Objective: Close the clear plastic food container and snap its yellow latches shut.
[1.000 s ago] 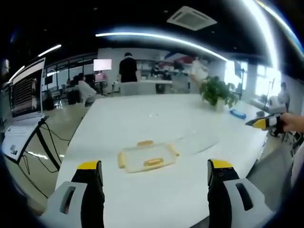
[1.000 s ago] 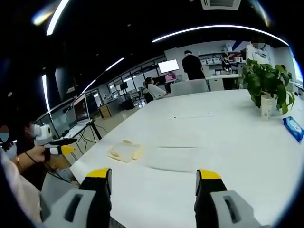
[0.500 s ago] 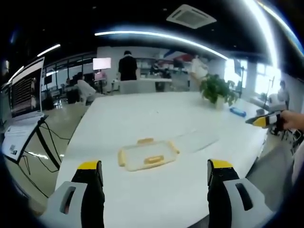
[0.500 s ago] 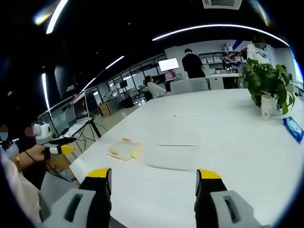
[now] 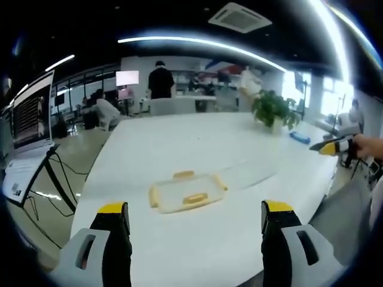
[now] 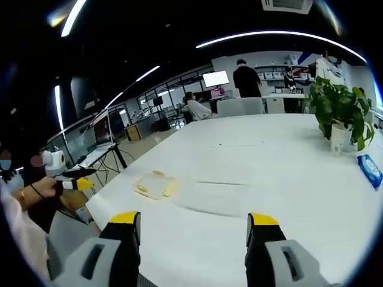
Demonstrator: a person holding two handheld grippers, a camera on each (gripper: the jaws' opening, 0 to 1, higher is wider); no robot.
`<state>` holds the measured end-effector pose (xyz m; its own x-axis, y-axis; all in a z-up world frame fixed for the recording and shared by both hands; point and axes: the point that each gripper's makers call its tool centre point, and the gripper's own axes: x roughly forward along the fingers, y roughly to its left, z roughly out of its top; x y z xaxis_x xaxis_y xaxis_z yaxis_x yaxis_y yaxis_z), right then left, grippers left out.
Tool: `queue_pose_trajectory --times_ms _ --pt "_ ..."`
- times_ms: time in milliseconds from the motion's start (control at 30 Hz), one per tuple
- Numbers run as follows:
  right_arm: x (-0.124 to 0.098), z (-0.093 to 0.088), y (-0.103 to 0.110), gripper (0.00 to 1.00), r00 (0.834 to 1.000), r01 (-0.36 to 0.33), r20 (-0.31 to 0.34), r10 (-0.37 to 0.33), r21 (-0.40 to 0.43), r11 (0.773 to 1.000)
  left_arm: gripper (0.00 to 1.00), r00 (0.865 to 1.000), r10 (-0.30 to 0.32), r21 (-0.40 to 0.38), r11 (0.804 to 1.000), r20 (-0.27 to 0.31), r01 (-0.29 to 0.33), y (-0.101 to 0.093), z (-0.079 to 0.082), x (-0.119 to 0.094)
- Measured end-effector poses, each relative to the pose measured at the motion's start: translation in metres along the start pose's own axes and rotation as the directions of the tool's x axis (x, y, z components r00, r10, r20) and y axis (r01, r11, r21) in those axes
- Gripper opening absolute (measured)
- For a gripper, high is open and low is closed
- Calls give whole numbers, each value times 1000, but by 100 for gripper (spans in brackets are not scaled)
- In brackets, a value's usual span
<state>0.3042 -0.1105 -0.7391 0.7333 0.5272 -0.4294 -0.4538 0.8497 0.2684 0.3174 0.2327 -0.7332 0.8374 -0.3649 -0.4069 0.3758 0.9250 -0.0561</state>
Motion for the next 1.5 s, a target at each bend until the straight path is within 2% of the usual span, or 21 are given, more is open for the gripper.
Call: queue_pose_trajectory --times_ms 567,700,1133,1233,1400,1500 --pt "18 14 -3 72 999 -33 -21 32 -68 997 90 999 13 33 999 -38 -12 11 -5 10" --pt "22 16 -3 71 999 -34 -25 31 -93 995 90 999 -1 44 999 -54 4 11 -8 14" --pt "40 18 -2 71 995 -80 -74 70 -133 988 89 994 -26 127 991 -103 39 17 -13 33" --pt "45 20 -1 71 992 -96 -92 83 -155 983 89 993 -15 156 987 -114 33 19 -12 37" --pt "53 24 2 71 989 -121 -108 103 -176 977 89 989 -27 219 974 -142 58 17 -9 43" --pt "59 25 2 71 987 -129 -116 109 -179 975 88 988 -33 228 971 -152 67 17 -9 46"
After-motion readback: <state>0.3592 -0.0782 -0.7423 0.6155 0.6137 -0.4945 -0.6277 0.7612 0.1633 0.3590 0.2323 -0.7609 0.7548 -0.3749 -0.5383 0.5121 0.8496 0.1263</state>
